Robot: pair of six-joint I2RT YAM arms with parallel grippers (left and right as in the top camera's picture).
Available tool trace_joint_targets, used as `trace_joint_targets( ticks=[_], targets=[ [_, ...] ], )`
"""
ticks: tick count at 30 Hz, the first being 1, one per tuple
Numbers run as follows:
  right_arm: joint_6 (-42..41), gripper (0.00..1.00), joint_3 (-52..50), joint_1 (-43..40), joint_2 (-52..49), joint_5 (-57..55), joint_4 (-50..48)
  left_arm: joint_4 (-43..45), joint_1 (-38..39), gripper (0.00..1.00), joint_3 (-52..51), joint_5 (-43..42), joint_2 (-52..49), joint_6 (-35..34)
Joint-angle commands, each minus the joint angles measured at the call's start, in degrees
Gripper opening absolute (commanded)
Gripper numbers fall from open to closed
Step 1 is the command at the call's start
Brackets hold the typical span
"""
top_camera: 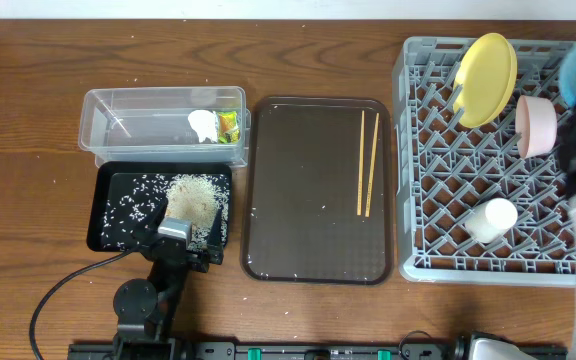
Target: Sort waste into correct bins and load items into the dishwasher rack
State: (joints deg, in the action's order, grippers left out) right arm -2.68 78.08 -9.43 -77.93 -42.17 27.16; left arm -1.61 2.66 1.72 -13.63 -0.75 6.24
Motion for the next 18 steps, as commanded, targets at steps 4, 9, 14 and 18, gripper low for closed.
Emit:
trace_joint_targets(
  ticks=[4,9,14,18],
  targets=[
    [6.64,0.01,0.50,11.34,-1.44,-18.99,-1.18,-1.03,-0.35,0.95,-1.49,-1.16,0.15,0.57],
    [6.69,0.01,0.48,16.50,-5.55,-22.08,-0.79,-1.03,-0.35,0.95,-1.49,-1.16,0.15,0.57],
    [14.60,0.01,0.48,21.18,-12.66,-29.75,-4.39,-1.03,-0.35,0.95,-1.49,-1.16,0.15,0.57],
    [23.96,0.01,0.48,22.45,-18.40,-32.09,-7.52,-1.03,-0.35,0.95,-1.49,-1.16,0.15,0.57]
  ],
)
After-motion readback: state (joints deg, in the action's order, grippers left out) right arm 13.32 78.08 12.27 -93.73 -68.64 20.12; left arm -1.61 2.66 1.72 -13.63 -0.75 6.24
